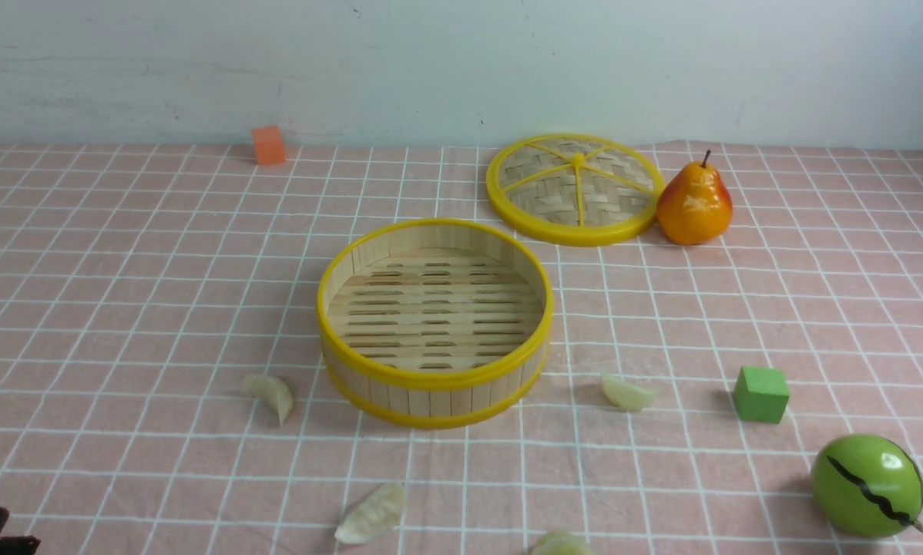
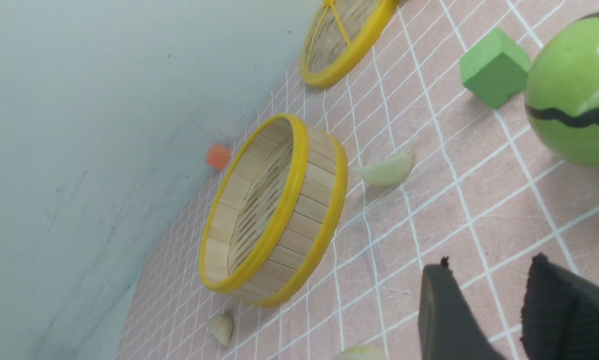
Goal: Put the dumplings into the steamer on the table with the pink tablecloth.
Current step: 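Reach for and grasp a dumpling on the table with the left gripper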
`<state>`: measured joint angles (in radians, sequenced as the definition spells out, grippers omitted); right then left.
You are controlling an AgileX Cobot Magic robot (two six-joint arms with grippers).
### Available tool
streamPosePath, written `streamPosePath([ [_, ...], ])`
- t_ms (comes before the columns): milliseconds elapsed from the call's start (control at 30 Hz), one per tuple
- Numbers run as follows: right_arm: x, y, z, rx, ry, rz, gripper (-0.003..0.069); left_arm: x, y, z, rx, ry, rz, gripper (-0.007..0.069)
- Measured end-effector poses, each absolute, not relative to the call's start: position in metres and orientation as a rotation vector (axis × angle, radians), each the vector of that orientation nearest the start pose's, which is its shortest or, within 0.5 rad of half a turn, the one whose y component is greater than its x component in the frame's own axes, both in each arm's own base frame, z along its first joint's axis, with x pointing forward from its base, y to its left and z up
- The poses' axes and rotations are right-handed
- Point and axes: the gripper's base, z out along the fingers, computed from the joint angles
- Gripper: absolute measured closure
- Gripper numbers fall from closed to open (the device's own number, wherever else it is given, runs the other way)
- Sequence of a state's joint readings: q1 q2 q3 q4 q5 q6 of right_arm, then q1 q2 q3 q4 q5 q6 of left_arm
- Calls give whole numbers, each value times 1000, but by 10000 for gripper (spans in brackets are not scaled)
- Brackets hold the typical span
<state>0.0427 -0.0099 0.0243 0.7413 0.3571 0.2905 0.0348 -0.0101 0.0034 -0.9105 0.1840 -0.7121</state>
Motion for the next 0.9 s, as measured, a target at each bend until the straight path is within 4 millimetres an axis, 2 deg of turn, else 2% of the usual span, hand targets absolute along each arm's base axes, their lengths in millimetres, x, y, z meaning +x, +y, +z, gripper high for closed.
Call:
streamPosePath([
  [67,51,24,182,679,1734,943,419,53,-12,218,-1092,1301,-1259,386],
  [133,51,24,182,644,1740,917,419,47,-12,245,-890,1317,-1138,386],
  [167,51,24,183,635,1740,912,421,45,-12,250,-865,1312,-1127,386],
  [200,51,24,189,583,1731,883,436,40,-14,269,-703,1341,-1000,389],
  [233,51,24,190,576,1729,879,439,39,-14,273,-672,1346,-979,391],
  [300,49,24,206,481,1691,829,494,43,-16,293,-525,1454,-819,425],
  [433,51,23,243,328,1669,715,640,69,-19,308,-417,1727,-640,536],
  [500,58,24,258,265,1704,658,671,85,-18,314,-374,1869,-563,598],
  [567,68,27,278,168,1771,595,679,103,-16,319,-327,2021,-468,638],
  [700,92,36,309,-75,1982,513,679,135,-12,326,-267,2280,-338,638],
  [733,98,37,309,-100,2024,510,679,136,-12,328,-262,2293,-331,638],
  [800,116,43,316,-254,2208,522,679,155,-11,334,-258,2391,-320,638],
  [833,119,44,316,-279,2236,525,679,160,-11,334,-261,2410,-321,638],
  [900,135,52,315,-402,2360,577,678,183,-17,340,-220,2465,-333,638],
])
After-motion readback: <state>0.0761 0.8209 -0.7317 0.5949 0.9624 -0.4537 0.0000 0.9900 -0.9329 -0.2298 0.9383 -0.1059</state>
